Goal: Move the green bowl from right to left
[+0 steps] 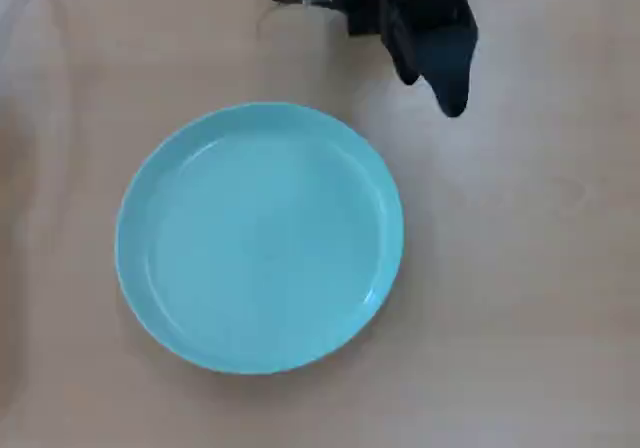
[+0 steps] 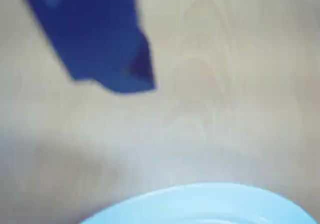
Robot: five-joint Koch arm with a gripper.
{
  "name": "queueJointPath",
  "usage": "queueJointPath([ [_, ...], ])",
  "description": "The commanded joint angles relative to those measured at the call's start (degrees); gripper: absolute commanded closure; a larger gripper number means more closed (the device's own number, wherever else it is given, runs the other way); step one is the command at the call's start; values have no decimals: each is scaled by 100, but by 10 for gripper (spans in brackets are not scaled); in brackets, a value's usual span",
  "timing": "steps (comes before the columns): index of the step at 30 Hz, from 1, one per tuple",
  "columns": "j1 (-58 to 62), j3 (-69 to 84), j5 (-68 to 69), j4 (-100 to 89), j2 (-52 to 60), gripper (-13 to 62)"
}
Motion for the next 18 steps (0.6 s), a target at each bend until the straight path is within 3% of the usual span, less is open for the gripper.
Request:
queueJointPath([
  [1, -404, -44, -26, -316, 211, -33],
  [18, -404, -44, 9, -316, 211, -33],
])
